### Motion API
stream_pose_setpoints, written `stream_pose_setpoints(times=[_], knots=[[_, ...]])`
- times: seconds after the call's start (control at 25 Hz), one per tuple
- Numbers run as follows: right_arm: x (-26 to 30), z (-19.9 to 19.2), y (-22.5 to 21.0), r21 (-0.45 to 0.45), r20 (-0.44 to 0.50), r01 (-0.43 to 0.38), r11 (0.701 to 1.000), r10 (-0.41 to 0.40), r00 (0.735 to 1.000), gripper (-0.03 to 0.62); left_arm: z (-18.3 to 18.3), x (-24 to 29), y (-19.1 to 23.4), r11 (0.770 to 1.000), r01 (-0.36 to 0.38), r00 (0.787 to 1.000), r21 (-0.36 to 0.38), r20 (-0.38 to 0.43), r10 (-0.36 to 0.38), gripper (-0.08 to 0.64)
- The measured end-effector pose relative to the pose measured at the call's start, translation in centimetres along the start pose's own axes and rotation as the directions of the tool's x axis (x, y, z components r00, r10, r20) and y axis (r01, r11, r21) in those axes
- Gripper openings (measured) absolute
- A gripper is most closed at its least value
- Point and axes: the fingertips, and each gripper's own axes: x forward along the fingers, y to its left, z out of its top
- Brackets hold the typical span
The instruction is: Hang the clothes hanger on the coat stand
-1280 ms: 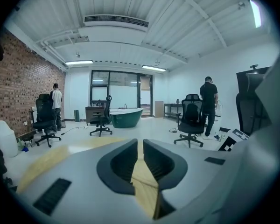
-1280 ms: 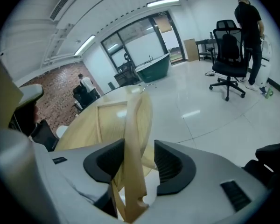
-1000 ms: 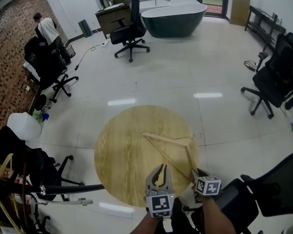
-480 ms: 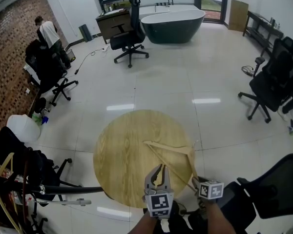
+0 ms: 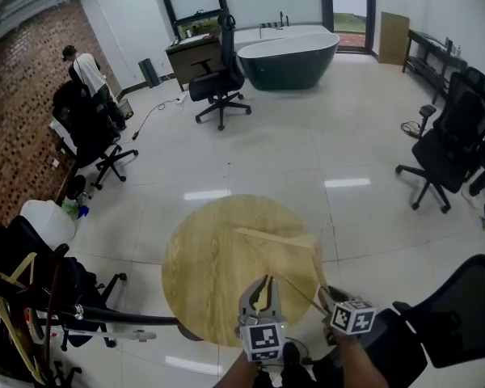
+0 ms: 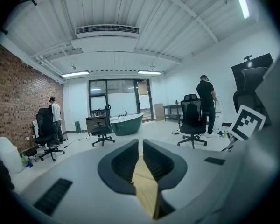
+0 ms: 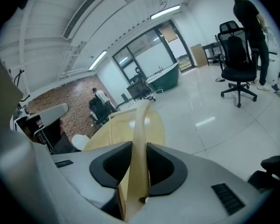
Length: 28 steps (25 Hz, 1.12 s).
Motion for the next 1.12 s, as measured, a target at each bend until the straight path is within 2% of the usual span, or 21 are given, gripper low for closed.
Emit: stream_pose_setpoints(times=[0.16, 0.28, 0.48, 0.64, 0.84, 0.92, 1.0, 1.12], knots=[[-2.8, 3.4, 3.8, -0.005, 0.120, -0.054, 0.999, 0.054, 0.991, 0.078, 2.1, -3.3, 0.7, 0.999, -0.031, 0.999, 0.024, 0.023, 0.031, 0.044], [-5.6, 6.2, 8.0, -0.052, 0.211, -0.101, 0.994, 0.109, 0.971, 0.078, 3.9, -6.9, 1.5, 0.997, -0.066, 0.997, 0.045, 0.035, 0.064, 0.044], [-13.1, 10.1, 14.9, -0.123, 0.344, -0.161, 0.979, 0.194, 0.918, 0.078, 9.1, -14.7, 2.9, 0.988, -0.142, 0.986, 0.066, 0.093, 0.136, 0.044], [-16.6, 12.4, 18.9, -0.175, 0.408, -0.190, 0.966, 0.246, 0.879, 0.078, 13.3, -17.8, 5.0, 0.978, -0.198, 0.970, 0.070, 0.157, 0.185, 0.044], [-20.4, 14.1, 23.4, -0.236, 0.471, -0.203, 0.950, 0.295, 0.831, 0.078, 16.1, -21.4, 7.4, 0.969, -0.237, 0.953, 0.066, 0.212, 0.219, 0.044], [-22.2, 14.1, 25.2, -0.248, 0.488, -0.202, 0.948, 0.302, 0.819, 0.078, 16.7, -23.5, 8.3, 0.966, -0.249, 0.948, 0.063, 0.219, 0.230, 0.044], [-24.7, 12.5, 28.7, -0.260, 0.503, -0.196, 0.945, 0.306, 0.809, 0.078, 17.0, -28.0, 9.9, 0.964, -0.260, 0.943, 0.059, 0.232, 0.240, 0.044], [-28.9, 5.6, 38.0, -0.288, 0.521, -0.187, 0.939, 0.318, 0.792, 0.078, 14.8, -39.4, 15.4, 0.959, -0.280, 0.931, 0.044, 0.256, 0.260, 0.044]])
